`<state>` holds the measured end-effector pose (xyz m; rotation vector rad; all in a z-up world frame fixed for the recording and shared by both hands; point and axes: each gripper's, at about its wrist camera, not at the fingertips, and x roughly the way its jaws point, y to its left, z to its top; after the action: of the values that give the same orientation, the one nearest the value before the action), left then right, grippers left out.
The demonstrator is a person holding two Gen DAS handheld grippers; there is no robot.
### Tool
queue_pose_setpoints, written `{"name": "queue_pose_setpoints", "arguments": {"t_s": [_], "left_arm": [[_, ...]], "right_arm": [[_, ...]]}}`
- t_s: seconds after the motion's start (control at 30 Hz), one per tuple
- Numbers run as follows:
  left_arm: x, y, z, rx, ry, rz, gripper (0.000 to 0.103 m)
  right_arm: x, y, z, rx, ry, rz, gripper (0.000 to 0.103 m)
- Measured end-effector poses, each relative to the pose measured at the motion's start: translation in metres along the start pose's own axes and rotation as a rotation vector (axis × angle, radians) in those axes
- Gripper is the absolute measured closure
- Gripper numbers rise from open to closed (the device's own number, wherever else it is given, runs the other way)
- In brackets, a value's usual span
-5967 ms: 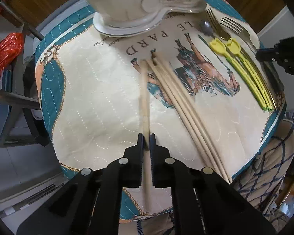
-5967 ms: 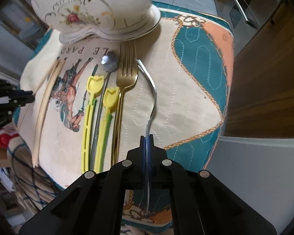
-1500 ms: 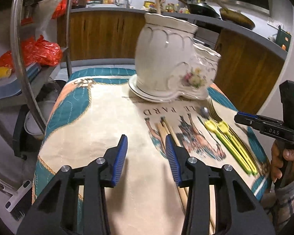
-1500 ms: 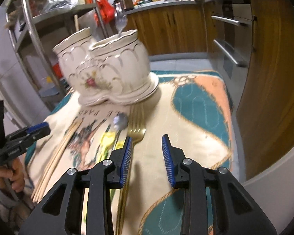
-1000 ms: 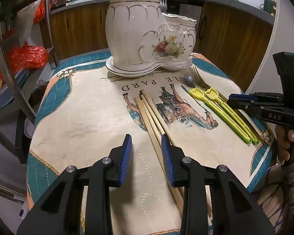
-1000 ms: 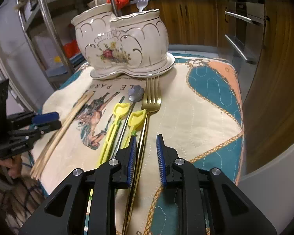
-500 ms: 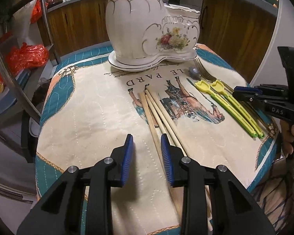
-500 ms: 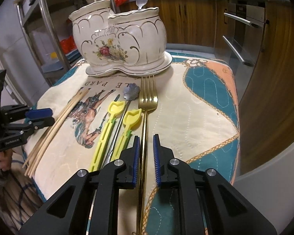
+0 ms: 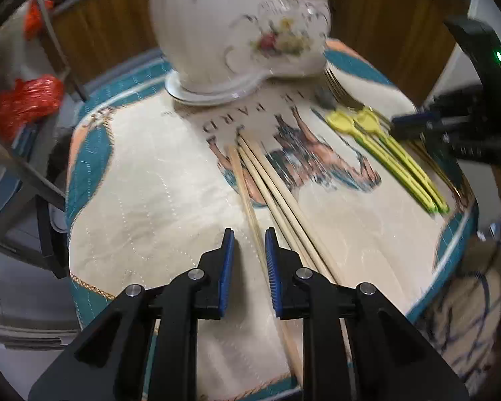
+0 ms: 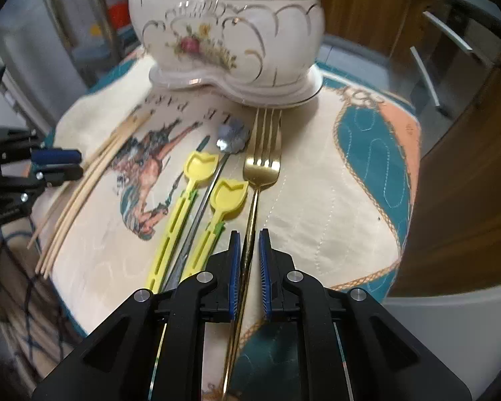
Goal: Organize utensils
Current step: 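Close the right tool on the gold fork while the left tool closes on another chopstick, then lift the gold fork with the right tool while the left tool lifts the chopstick toward the holder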
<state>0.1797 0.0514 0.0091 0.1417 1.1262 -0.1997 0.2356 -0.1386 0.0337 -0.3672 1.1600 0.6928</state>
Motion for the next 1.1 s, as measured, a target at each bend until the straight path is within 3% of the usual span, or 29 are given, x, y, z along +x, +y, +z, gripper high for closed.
{"name": "queue_pose_setpoints", "arguments": {"t_s": [0.23,0.4,0.67,0.87,1.1], "left_arm": [[0.007,0.008,0.014,0.067,0.222,-0.088,0.084],[0.012,0.007,0.024,0.095,0.314,-0.091,0.084],[0.020,0.001,0.036,0.135,0.408,-0.073,0.084],[0.021,0.000,0.039,0.088,0.349,-0.061,0.097],[-0.004,0.028,0.027,-0.016,0.192,-0.134,0.098]], "right_arm": [[0.007,0.002,0.023,-0.051,0.198,-0.027,0.091],[0.013,0.007,0.036,-0.060,0.298,-0.063,0.091],[0.015,0.016,0.041,-0.040,0.326,-0.105,0.094],[0.009,-0.003,0.025,0.029,0.273,-0.061,0.096],[-0.009,-0.022,0.005,0.093,0.173,0.019,0.096]]}}
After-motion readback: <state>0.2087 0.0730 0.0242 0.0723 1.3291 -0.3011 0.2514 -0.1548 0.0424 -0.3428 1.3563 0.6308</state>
